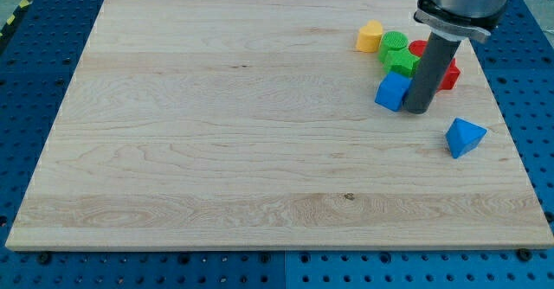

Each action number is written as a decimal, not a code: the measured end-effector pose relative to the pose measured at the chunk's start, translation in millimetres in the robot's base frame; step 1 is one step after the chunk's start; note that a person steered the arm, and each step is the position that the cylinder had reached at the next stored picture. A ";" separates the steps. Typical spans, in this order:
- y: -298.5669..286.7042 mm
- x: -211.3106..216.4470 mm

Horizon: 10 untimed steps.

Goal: Move the blue cube to the bottom left of the green star

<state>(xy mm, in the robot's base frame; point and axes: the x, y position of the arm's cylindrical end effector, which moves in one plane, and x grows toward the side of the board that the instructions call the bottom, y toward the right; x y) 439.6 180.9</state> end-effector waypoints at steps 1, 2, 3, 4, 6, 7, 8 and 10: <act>-8.6 2.5; -27.8 4.0; -44.7 3.4; -50.4 -4.5; -50.5 -20.9; -50.5 -22.5; -50.5 -19.5; -51.2 81.2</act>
